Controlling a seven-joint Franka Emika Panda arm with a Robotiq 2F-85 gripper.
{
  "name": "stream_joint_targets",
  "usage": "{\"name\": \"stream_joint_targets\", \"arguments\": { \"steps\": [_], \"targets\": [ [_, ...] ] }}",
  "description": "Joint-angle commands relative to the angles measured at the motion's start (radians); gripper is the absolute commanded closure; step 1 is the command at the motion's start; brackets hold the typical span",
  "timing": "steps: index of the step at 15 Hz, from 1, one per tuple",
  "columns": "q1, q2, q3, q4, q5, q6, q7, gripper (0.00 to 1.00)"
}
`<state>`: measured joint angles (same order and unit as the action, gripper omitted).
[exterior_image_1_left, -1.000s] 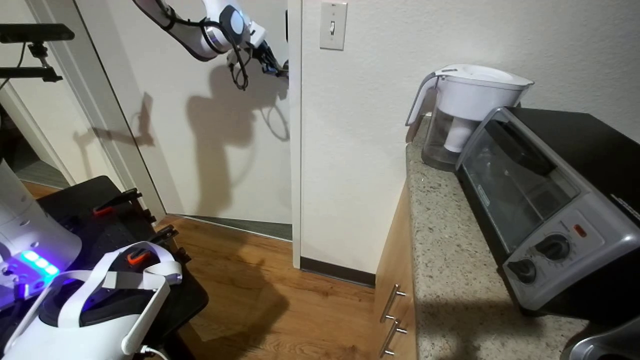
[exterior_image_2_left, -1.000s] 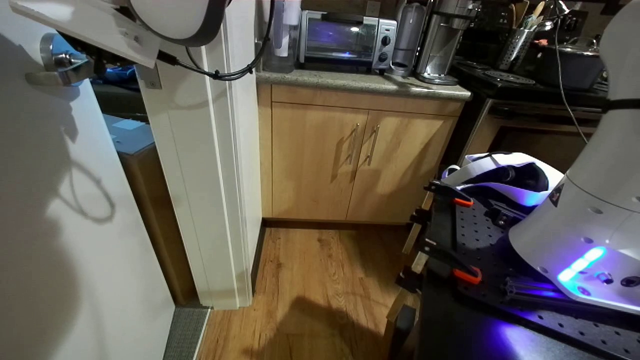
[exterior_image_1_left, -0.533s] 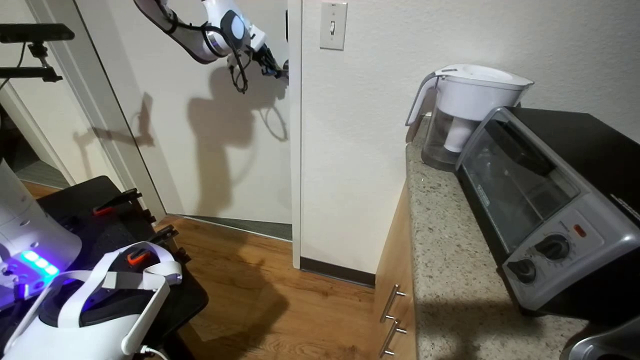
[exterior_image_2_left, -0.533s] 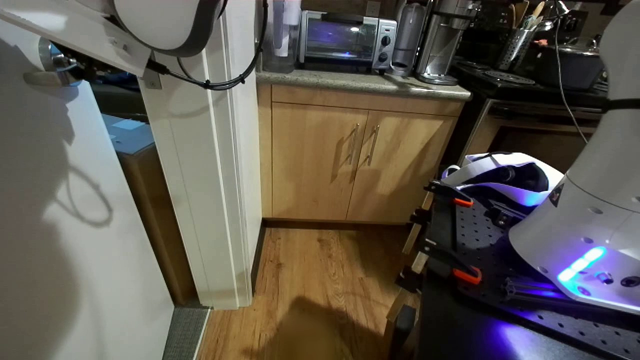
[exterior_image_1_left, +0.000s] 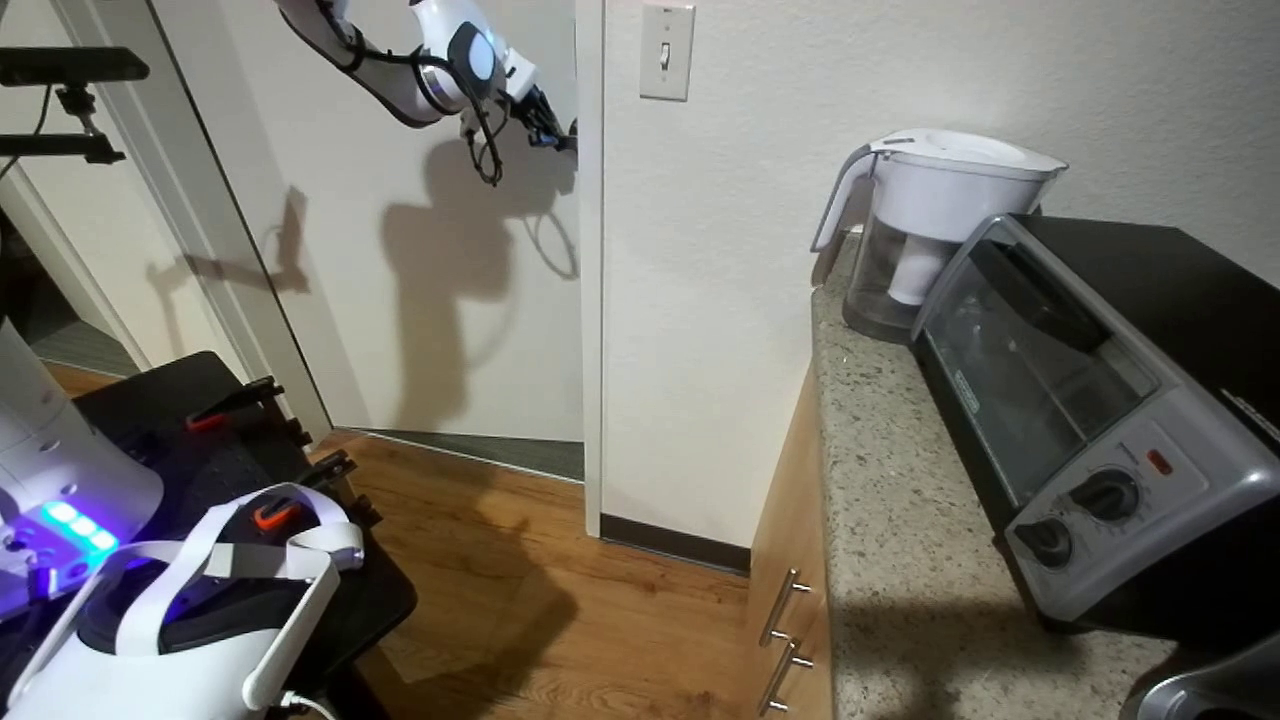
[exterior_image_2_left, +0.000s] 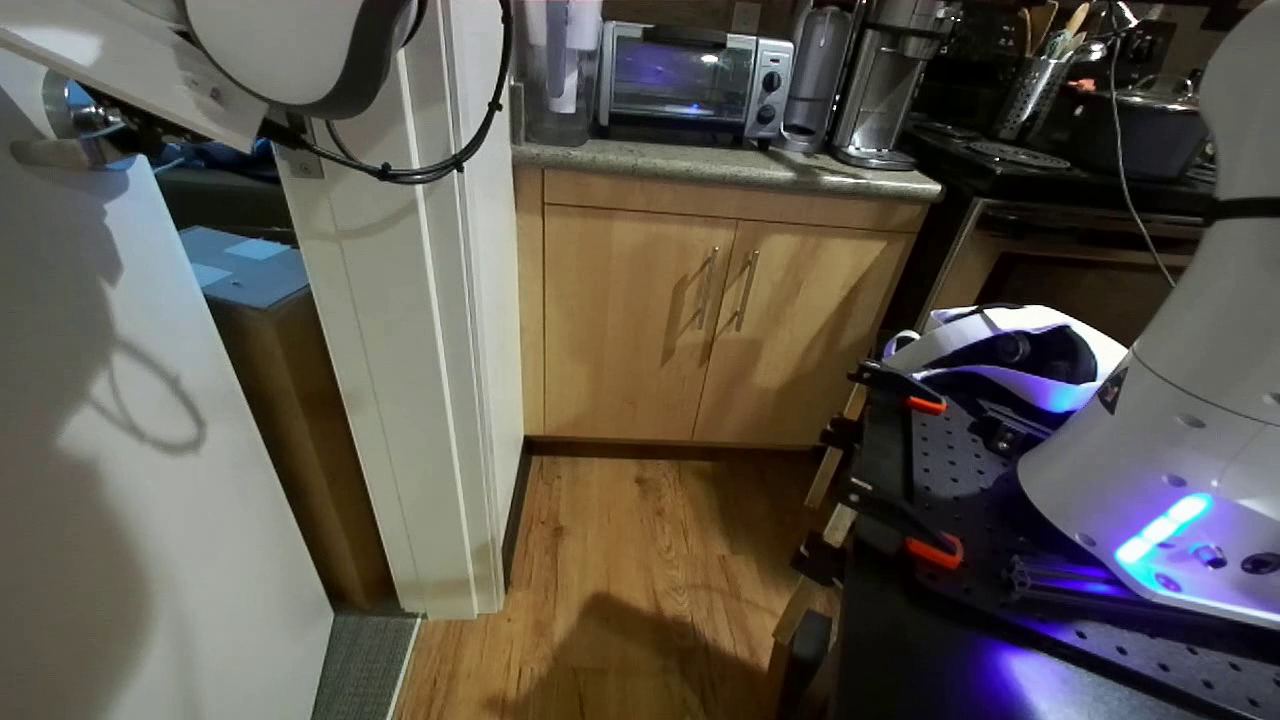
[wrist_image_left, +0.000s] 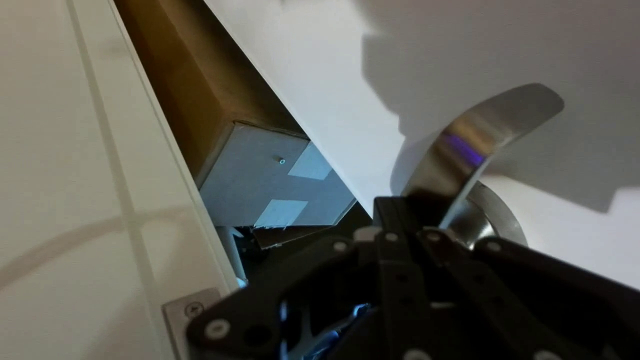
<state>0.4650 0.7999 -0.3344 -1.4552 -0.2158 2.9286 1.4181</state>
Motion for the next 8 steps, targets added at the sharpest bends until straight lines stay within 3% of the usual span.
{"name": "stream_joint_targets", "arguments": {
  "steps": [1, 8],
  "targets": [
    [-0.011, 0.052, 0.0, 0.103, 0.032, 0.009, -0.014, 1.0],
    [-0.022, 0.098, 0.007, 0.199, 0.039, -0.006, -0.023, 1.0]
  ]
}}
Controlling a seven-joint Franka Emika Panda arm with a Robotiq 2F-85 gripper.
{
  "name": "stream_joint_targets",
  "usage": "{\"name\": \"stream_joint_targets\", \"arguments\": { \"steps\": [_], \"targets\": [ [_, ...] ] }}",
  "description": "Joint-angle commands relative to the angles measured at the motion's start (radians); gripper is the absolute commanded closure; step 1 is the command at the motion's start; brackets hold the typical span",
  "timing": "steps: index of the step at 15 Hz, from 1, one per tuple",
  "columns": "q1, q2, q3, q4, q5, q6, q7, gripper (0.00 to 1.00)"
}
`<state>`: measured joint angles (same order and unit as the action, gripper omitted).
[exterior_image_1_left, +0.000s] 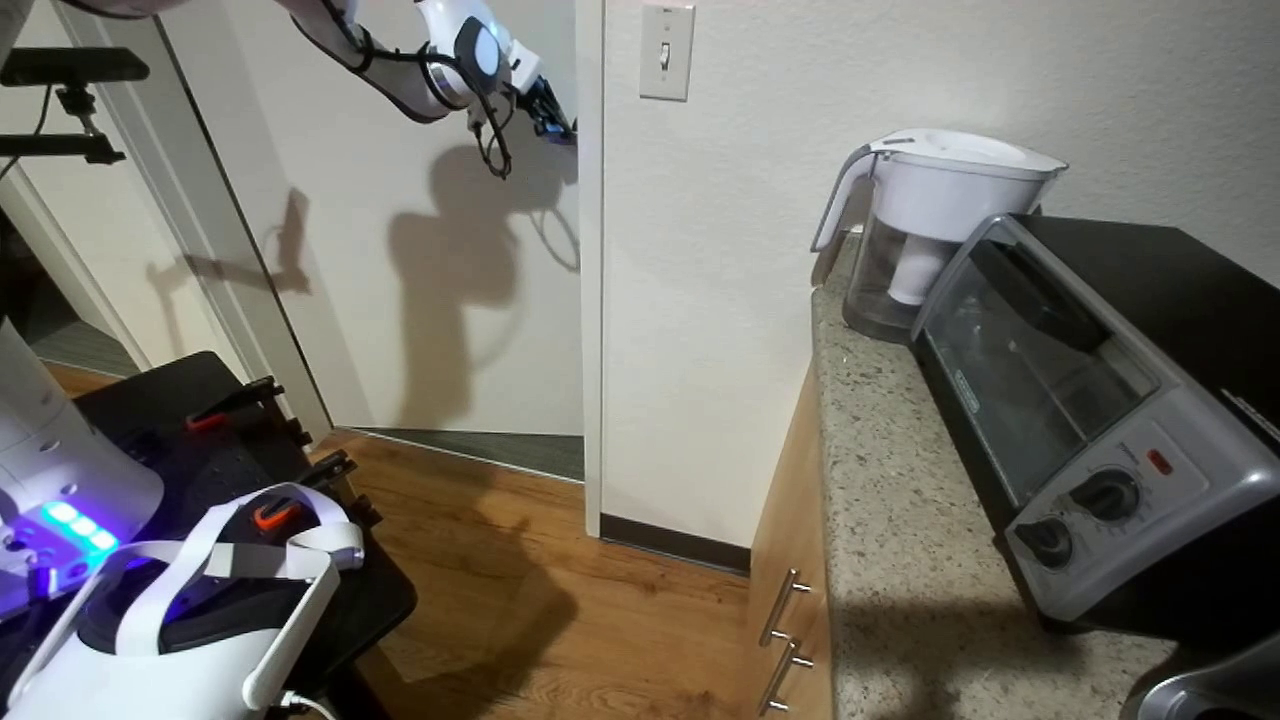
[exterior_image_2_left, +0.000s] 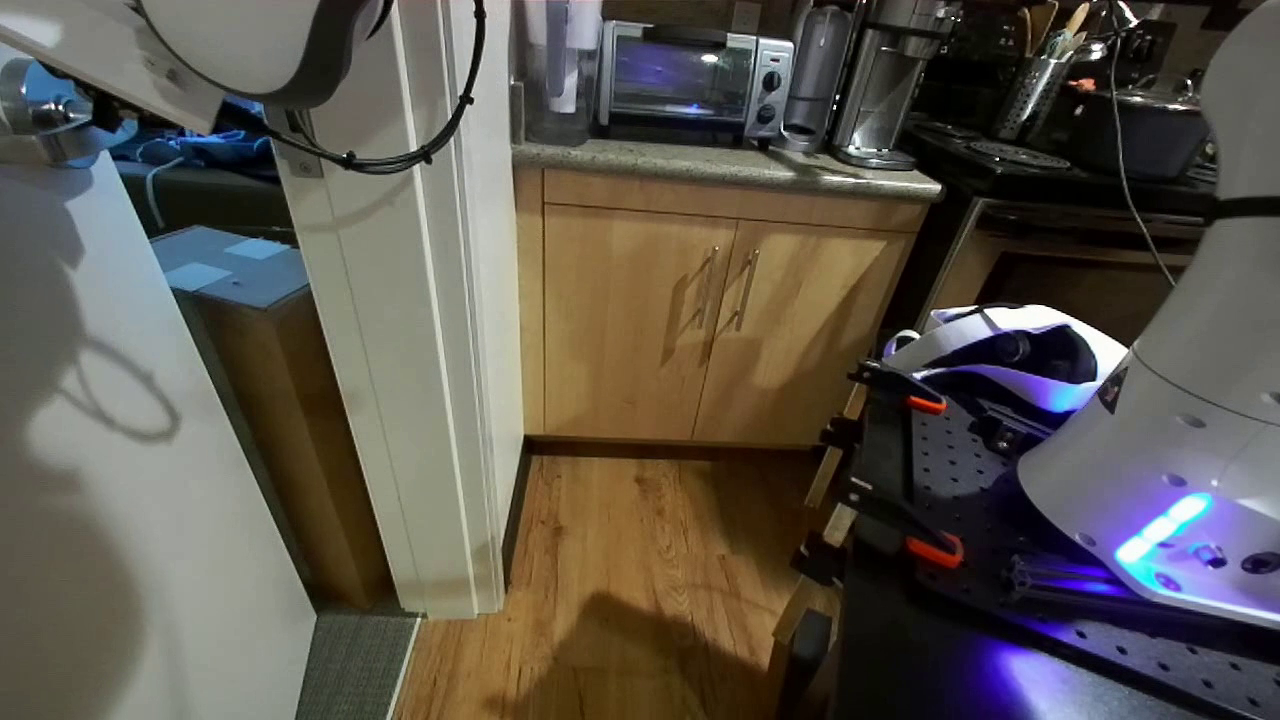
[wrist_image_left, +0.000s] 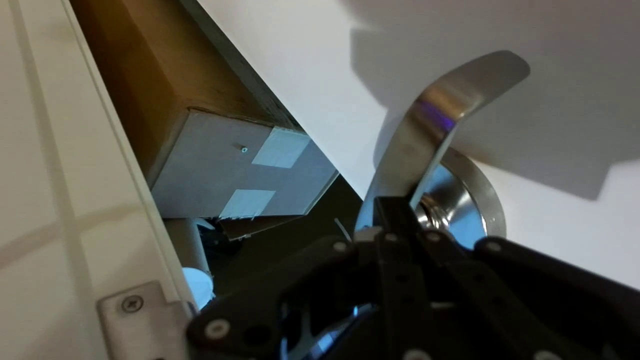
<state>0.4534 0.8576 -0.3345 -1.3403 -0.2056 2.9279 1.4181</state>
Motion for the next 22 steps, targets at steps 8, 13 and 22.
{"name": "stream_joint_targets", "arguments": {
  "steps": [8, 13, 22],
  "targets": [
    [0.023, -0.022, -0.018, 0.007, 0.003, 0.024, -0.028, 1.0],
    [0.153, -0.168, -0.192, -0.223, -0.062, 0.068, 0.018, 1.0],
    [0.476, -0.457, -0.475, -0.637, -0.151, 0.054, 0.013, 1.0]
  ]
}}
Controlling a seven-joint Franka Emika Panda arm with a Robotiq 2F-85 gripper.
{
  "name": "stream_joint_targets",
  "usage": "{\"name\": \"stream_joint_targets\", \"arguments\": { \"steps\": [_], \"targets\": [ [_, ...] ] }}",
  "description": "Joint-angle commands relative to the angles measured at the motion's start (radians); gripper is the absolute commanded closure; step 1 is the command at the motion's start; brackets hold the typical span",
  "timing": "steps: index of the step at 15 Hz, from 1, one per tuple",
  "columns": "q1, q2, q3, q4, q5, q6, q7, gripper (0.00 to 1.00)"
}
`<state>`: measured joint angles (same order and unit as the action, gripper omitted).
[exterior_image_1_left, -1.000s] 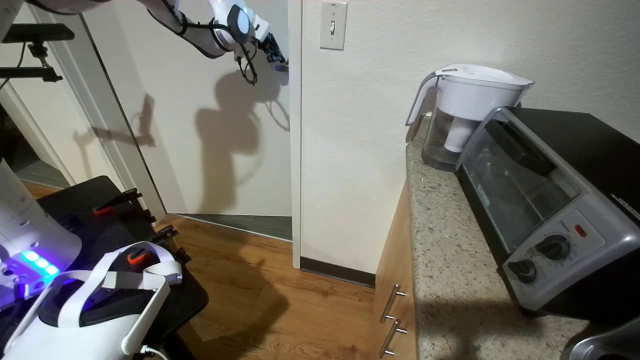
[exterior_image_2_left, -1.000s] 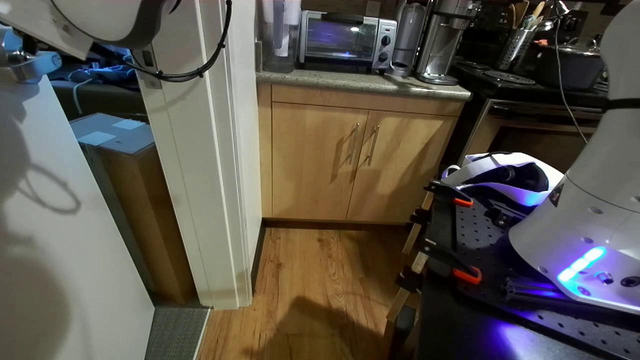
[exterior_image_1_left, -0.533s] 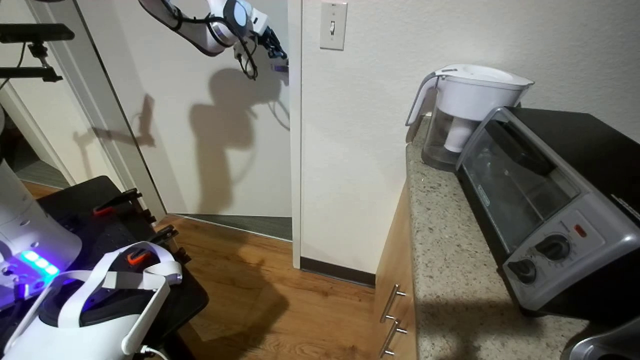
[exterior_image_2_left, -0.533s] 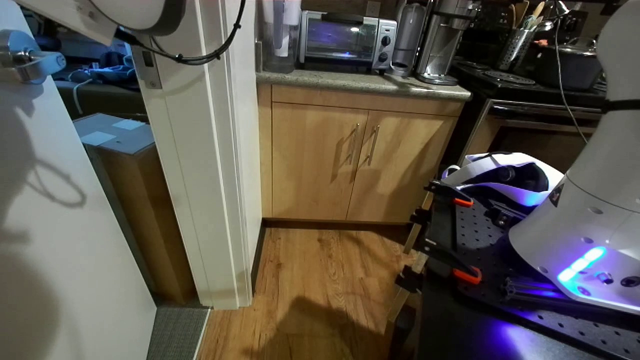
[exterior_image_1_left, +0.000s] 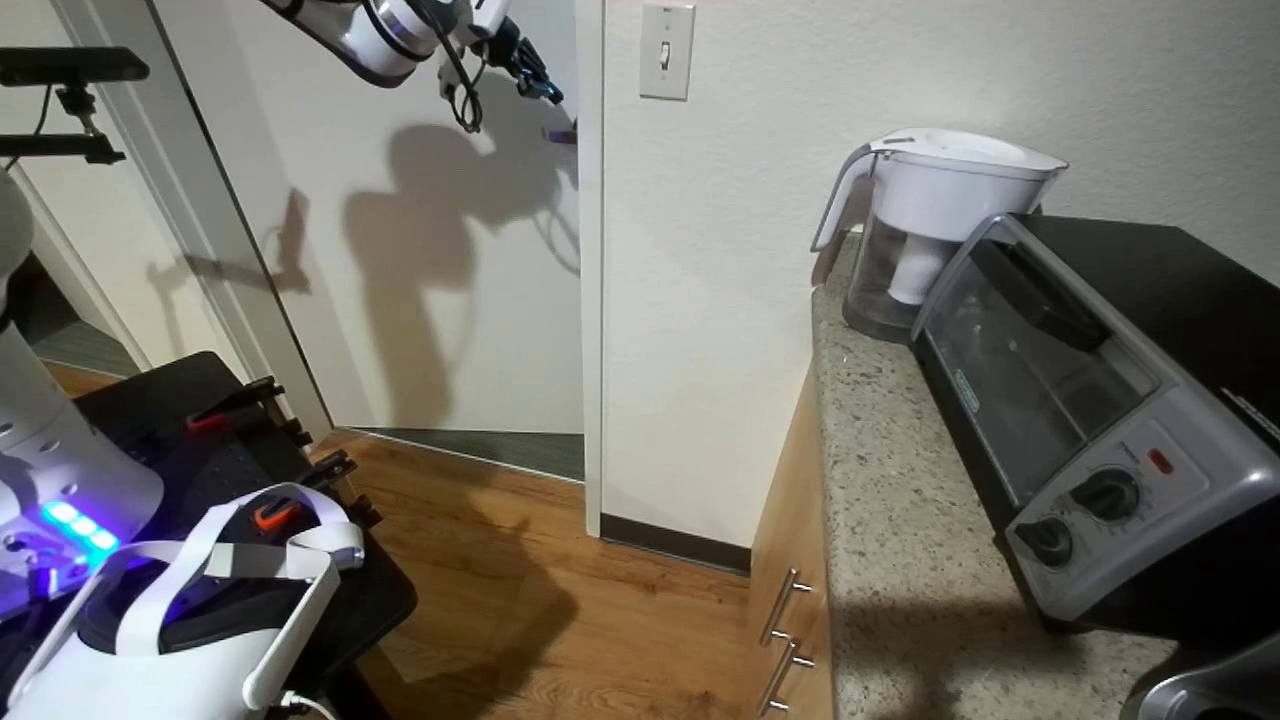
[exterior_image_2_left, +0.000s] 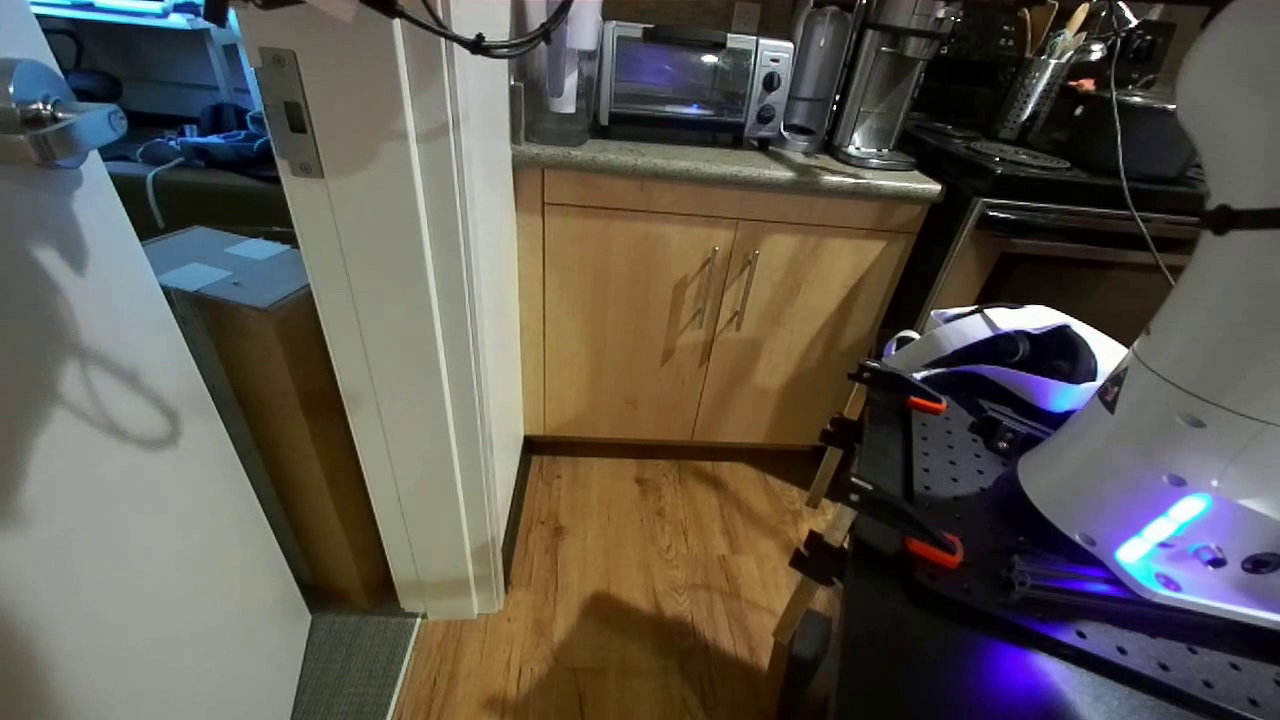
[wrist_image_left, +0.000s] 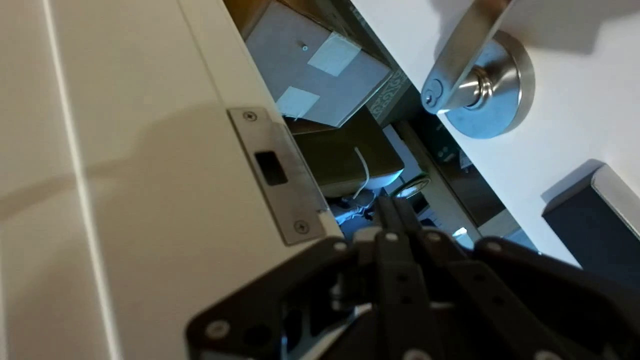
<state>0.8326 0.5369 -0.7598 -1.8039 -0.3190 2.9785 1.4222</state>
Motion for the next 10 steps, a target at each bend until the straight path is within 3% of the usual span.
{"name": "stream_joint_targets", "arguments": {
  "steps": [1, 6, 8, 10],
  "targets": [
    [0.099, -0.185, -0.024, -0.217, -0.03, -0.015, -0.03, 1.0],
    [0.01, -0.38, 0.172, -0.415, 0.031, -0.081, -0.259, 1.0],
    [-0.014, -0.438, 0.221, -0.474, 0.086, -0.153, -0.367, 1.0],
    [-0.013, -0.473, 0.225, -0.51, 0.116, -0.224, -0.438, 1.0]
  ]
}}
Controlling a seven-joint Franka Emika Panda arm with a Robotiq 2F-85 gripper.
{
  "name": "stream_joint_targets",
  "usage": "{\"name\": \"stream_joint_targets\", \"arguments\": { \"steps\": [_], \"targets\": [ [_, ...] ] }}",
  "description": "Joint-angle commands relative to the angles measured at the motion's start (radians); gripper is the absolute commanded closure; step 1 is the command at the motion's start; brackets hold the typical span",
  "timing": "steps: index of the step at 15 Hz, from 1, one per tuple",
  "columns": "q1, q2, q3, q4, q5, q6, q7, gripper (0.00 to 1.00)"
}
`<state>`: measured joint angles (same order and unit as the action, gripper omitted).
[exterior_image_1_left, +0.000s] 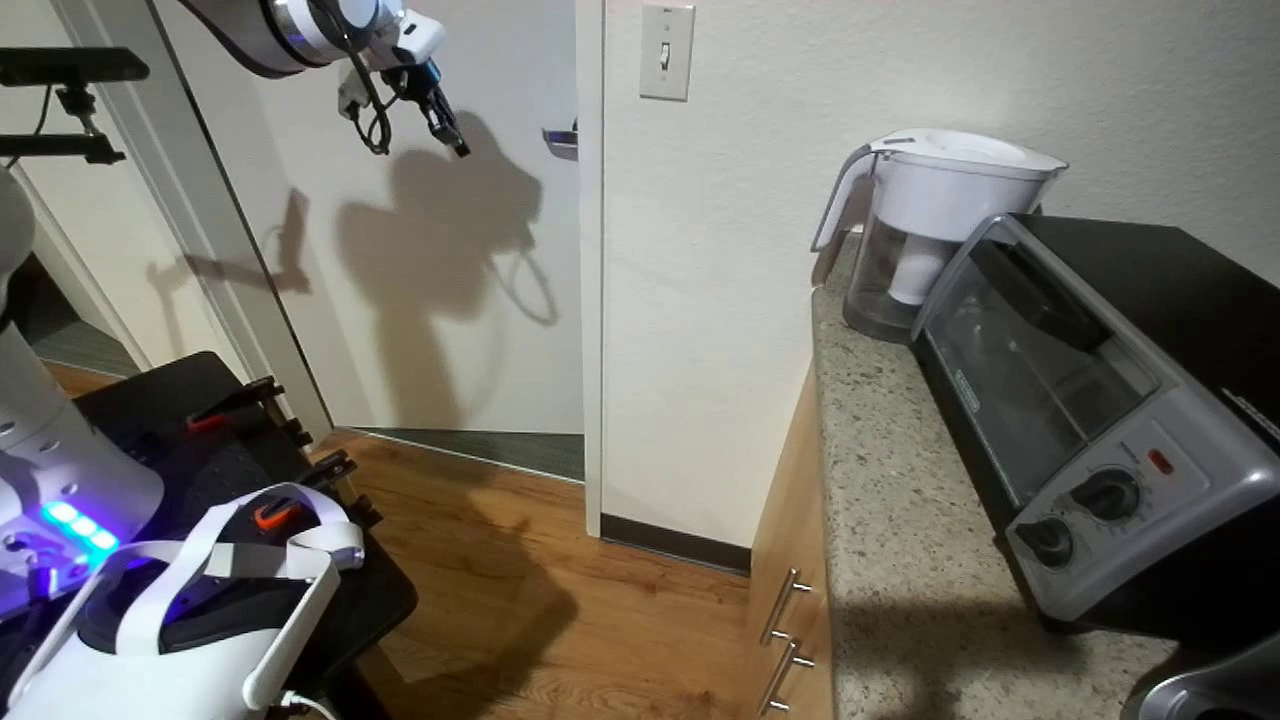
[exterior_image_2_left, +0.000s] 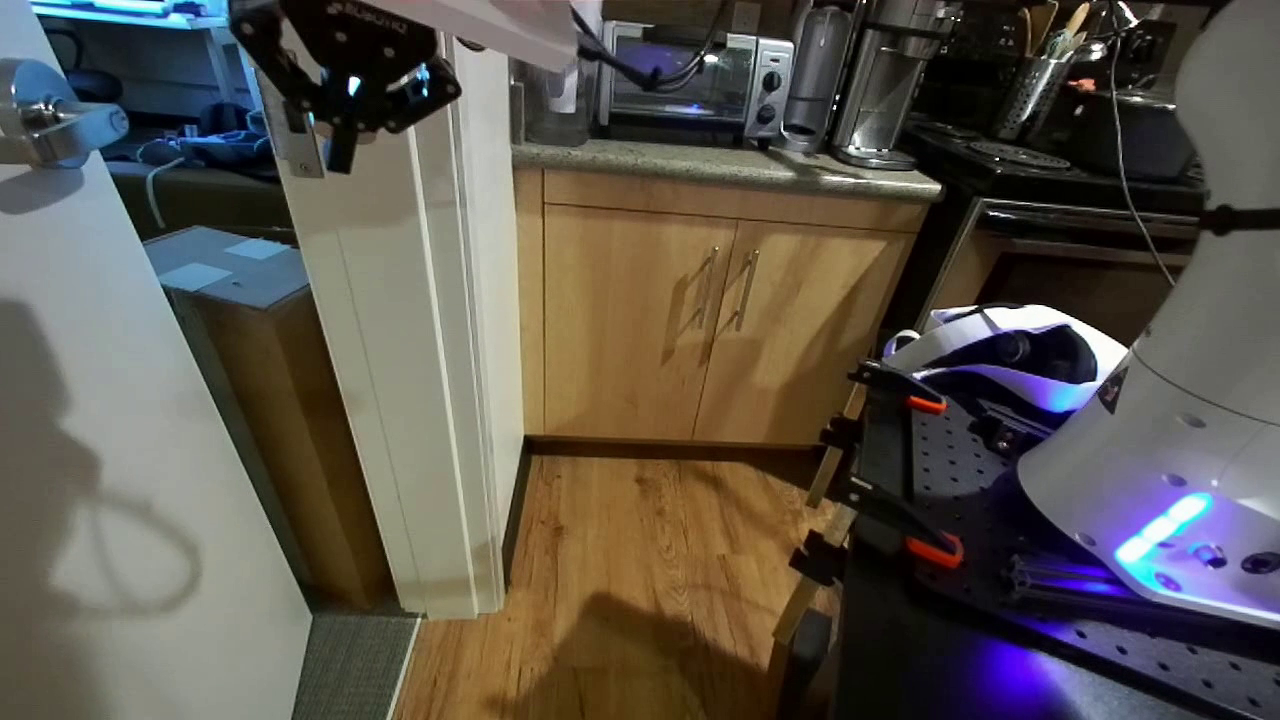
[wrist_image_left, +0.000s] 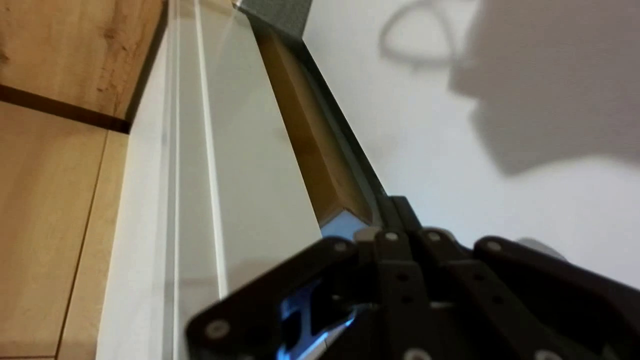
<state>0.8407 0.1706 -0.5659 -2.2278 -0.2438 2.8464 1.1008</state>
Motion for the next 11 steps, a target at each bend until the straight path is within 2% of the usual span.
{"name": "stream_joint_targets", "arguments": {
  "steps": [1, 2, 5, 6, 7, 8, 10, 11],
  "targets": [
    [-0.162, -0.133, 0.169, -0.095, -0.011, -0.132, -0.102, 1.0],
    [-0.201, -0.146, 0.209, -0.108, -0.014, -0.162, -0.11, 1.0],
    [-0.378, -0.174, 0.381, -0.154, -0.032, -0.213, -0.12, 1.0],
    [-0.43, -0.185, 0.43, -0.176, -0.038, -0.211, -0.119, 0.74],
    [-0.469, -0.133, 0.474, -0.119, -0.028, -0.193, -0.095, 0.73],
    [-0.502, -0.136, 0.506, -0.128, -0.028, -0.193, -0.096, 0.93],
    [-0.535, -0.134, 0.538, -0.125, -0.026, -0.193, -0.097, 0.77],
    [-0.538, -0.134, 0.541, -0.125, -0.026, -0.193, -0.098, 0.73]
  ]
}}
